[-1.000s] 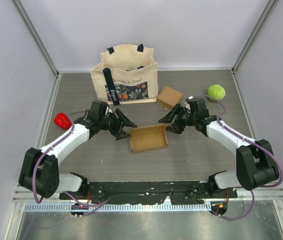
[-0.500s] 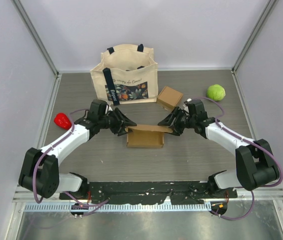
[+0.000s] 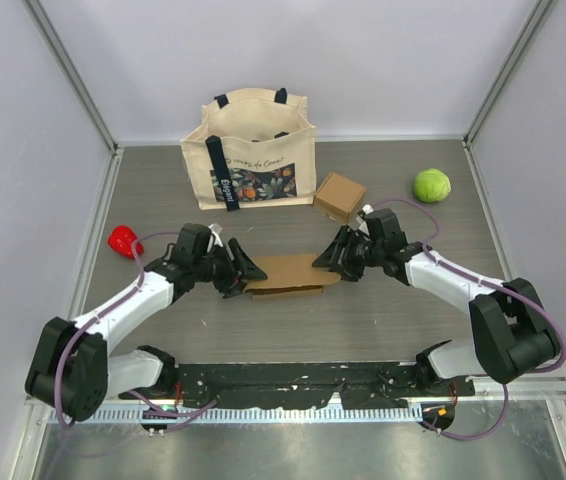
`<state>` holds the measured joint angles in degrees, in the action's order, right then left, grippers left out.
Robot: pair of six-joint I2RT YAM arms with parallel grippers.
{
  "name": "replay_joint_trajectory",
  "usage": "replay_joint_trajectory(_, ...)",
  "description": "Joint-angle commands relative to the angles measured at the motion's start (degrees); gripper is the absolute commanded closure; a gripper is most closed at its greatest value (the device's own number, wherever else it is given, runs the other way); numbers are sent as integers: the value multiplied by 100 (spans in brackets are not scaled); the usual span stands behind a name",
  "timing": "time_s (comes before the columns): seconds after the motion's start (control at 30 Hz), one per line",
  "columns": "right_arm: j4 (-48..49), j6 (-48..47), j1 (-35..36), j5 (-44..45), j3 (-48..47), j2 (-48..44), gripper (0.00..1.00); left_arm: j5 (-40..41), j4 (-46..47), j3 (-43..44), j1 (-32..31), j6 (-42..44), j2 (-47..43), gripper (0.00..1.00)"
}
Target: Fold the paper box
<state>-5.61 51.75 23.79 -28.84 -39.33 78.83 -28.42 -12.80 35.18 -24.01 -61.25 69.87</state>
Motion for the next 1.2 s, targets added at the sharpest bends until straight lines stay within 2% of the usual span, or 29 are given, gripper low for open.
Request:
replay_joint_trajectory(0.0, 166, -401, 143, 308, -197, -201, 44, 302, -205, 85, -34, 709, -579, 35)
replay_joint_trajectory(0.07, 104, -507, 187, 361, -233, -157, 44, 338, -381, 156, -25, 921, -693, 27)
replay_joint_trajectory(0.2, -37, -788, 240, 440, -329, -131, 44, 189, -662, 331, -25, 1308, -624, 24)
replay_joint_trajectory(0.3, -186, -1104, 258, 520, -426, -131, 44, 257, -864, 358, -25, 1537, -492, 26)
replay_joint_trajectory(0.67, -574, -2256, 284, 546, -646, 194, 39, 487, -469, 235, -25, 1625, 62, 34)
replay_joint_trajectory(0.83, 76, -2292, 284, 449, -93, 344, 41, 645, -259, -169, -42, 1520, 115, 38)
replay_joint_trajectory(0.97, 944, -2213, 293, 467, 346, 528, 49, 768, 92, -538, -68, 1292, 124, 39)
replay_joint_trajectory(1.17, 1474, -2178, 293, 546, 769, 643, 59, 1111, 304, -872, -78, 1239, 212, 46)
